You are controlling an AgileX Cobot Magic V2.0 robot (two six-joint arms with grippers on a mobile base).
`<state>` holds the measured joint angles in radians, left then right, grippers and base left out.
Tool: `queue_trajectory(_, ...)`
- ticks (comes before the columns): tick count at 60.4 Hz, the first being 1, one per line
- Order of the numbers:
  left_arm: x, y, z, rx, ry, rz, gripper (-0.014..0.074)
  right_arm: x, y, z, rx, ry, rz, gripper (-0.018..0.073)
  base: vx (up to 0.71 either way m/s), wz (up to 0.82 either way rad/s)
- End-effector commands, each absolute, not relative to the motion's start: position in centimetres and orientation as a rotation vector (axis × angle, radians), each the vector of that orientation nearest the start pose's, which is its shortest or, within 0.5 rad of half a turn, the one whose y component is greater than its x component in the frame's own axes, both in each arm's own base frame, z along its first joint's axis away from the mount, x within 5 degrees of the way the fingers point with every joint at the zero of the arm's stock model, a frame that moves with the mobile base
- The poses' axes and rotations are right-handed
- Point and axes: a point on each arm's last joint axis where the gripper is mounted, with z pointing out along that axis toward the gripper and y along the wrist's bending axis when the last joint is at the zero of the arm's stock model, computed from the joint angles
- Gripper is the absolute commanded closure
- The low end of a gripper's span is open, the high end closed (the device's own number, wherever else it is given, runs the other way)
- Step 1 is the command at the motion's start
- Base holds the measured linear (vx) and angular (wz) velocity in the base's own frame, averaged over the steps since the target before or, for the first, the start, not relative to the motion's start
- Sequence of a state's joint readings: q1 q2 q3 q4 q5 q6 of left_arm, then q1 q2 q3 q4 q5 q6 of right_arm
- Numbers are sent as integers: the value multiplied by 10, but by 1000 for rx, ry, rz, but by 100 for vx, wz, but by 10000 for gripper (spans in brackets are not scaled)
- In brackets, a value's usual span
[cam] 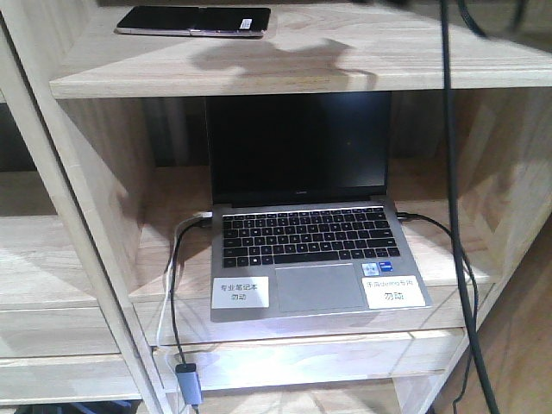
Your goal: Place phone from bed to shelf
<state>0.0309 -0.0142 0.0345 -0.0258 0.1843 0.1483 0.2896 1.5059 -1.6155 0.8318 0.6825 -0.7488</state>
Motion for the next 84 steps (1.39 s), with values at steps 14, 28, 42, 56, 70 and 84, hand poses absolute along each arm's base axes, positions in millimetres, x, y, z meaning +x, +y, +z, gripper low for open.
queue_trajectory(14,55,1,200,69,1582,100,595,233,94,449,-414,1617,466,566,0,0)
queue_trajectory(28,55,1,200,69,1582,100,595,168,74,422,-402,1602,458,566,0,0)
queue_trajectory(42,55,1,200,69,1582,100,595,110,55,391,-378,1537,443,566,0,0)
queue_trajectory(56,55,1,200,69,1582,100,595,67,42,361,-364,1470,450,566,0,0)
queue_trajectory(70,55,1,200,69,1582,100,595,49,37,337,-361,1443,450,566,0,0)
queue_trajectory(84,55,1,200,69,1582,100,595,46,36,335,-362,1438,454,566,0,0)
